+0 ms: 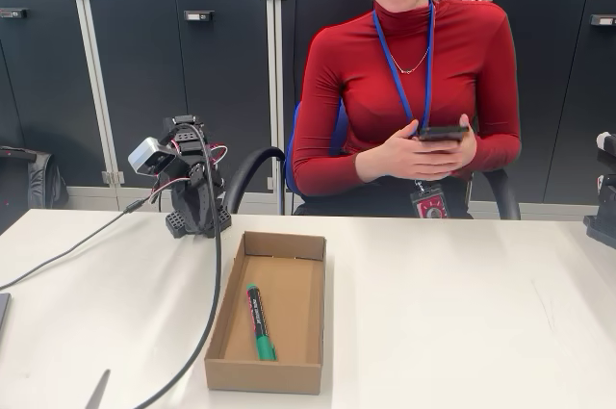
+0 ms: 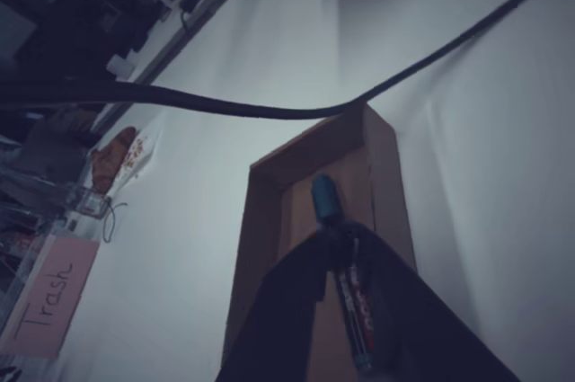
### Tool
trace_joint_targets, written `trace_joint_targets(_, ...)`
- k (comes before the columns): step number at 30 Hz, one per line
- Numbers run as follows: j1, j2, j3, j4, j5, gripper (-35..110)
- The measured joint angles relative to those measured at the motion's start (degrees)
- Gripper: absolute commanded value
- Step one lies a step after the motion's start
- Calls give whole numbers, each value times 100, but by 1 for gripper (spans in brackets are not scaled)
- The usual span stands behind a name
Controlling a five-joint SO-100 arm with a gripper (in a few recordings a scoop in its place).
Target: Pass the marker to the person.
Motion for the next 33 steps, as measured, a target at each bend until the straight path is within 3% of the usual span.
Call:
trace_joint_targets(15,-299,1283,316,3393,1063,-4)
trace_joint_targets(33,-404,1292,580,3929,729,-5)
